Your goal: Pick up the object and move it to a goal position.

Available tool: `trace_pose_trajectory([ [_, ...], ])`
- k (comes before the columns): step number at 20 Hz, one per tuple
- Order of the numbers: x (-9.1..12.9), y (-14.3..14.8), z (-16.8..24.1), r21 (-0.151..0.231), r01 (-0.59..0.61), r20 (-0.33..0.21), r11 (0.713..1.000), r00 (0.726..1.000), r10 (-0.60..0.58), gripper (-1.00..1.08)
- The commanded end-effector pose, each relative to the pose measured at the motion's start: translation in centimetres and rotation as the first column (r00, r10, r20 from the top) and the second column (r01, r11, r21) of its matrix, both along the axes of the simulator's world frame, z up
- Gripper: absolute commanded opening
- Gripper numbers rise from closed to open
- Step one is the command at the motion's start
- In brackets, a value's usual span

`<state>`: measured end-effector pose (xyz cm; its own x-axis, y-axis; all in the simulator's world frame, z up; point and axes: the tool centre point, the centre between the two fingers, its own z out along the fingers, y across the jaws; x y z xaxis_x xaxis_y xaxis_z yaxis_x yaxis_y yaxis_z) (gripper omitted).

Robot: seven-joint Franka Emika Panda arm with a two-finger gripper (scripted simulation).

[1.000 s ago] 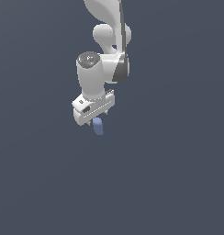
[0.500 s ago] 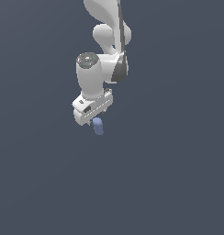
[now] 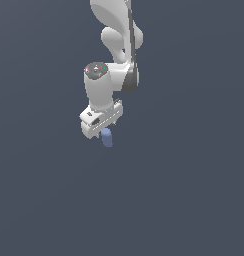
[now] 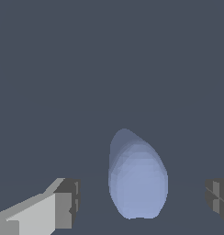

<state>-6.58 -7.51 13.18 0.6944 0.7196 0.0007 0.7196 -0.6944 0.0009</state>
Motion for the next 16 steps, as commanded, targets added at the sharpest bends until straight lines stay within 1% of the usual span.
trace_pose_trajectory([
  [1,-0.1,0.0,-1.2,0.0,-0.001,-0.001,1.0,1.0,0.001,1.0],
  [6,-0.1,0.0,-3.2,0.0,-0.003,-0.001,1.0,1.0,0.003,1.0],
  [10,0.0,0.0,-3.6,0.0,-0.003,-0.001,1.0,1.0,0.003,1.0],
  [11,0.0,0.0,-3.6,0.0,-0.003,-0.001,1.0,1.0,0.003,-1.0],
  [16,0.0,0.0,-3.6,0.0,-0.003,-0.001,1.0,1.0,0.003,-1.0],
])
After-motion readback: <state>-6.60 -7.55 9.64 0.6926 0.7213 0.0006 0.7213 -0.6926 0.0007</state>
